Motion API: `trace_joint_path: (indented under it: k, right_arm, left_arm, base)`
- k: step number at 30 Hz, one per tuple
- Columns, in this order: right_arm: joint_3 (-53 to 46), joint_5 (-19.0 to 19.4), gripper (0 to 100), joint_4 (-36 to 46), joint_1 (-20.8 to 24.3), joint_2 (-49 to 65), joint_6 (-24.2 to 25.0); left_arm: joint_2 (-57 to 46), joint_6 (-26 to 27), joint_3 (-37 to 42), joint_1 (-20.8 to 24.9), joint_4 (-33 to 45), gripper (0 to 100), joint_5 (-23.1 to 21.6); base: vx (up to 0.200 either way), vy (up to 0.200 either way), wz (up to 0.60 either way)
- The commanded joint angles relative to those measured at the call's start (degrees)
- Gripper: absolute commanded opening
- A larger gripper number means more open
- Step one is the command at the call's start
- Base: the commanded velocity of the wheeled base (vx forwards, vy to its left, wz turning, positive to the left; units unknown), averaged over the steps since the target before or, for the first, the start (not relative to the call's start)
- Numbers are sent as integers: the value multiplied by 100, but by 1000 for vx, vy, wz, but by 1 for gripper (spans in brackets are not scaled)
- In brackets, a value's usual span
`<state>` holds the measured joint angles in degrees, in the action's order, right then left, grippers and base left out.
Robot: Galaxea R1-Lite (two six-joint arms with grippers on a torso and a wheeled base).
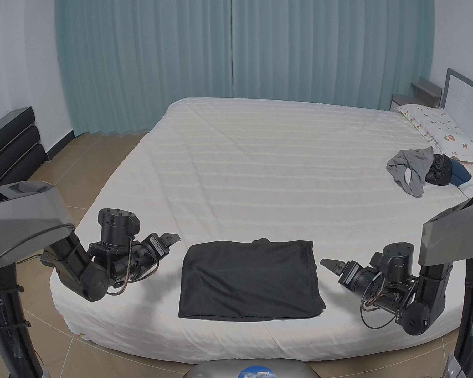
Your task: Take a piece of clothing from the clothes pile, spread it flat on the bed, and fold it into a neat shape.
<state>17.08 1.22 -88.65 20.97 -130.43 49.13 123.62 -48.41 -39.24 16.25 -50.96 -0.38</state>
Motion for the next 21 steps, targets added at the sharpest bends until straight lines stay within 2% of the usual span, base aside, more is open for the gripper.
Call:
trace_joint_path:
  k: [1,4,5,7,8,10,12,15,16,20,21]
  right_arm:
    - [-574,-430,100,-47,57,1046,-299]
    - [-1049,-684,100,-65,21,1714,-712]
    - [-1049,-684,100,-65,21,1714,-712]
    - [-1567,-799,100,-82,21,2469,-1230]
    - [-1594,-807,100,-82,21,2513,-1257]
    - [-1708,-1089,100,76,-40,3445,-1564]
    - [-1708,-1291,100,445,-234,4095,-1793]
    - [-1708,-1317,100,1122,-436,5036,-2311]
    - [-1708,-1317,100,1245,-444,5194,-2373]
    - [-1708,-1326,100,2616,-436,6759,-2883]
    - [-1708,-1326,100,2677,-436,6811,-2909]
  left_arm:
    - [-1200,24,584,-104,-46,100,126]
    - [-1991,165,989,-166,-11,100,126]
    - [-1991,165,989,-166,-11,100,126]
    - [-2712,429,1384,-192,-20,100,134]
    - [-2747,446,1402,-192,-20,100,134]
    - [-3529,868,1797,-263,-20,100,337]
    - [-4066,1273,2026,-298,-11,100,644]
    - [-4734,1747,2237,-386,7,100,987]
    - [-4821,1809,2272,-403,7,100,1013]
    - [-5955,2538,2579,-641,385,100,1057]
    - [-5999,2565,2588,-649,411,100,1057]
  base:
    - [0,0,0]
    - [0,0,0]
    - [0,0,0]
    - [0,0,0]
    - [0,0,0]
    - [0,0,0]
    - [0,0,0]
    - [0,0,0]
    - [0,0,0]
    - [0,0,0]
    - [0,0,0]
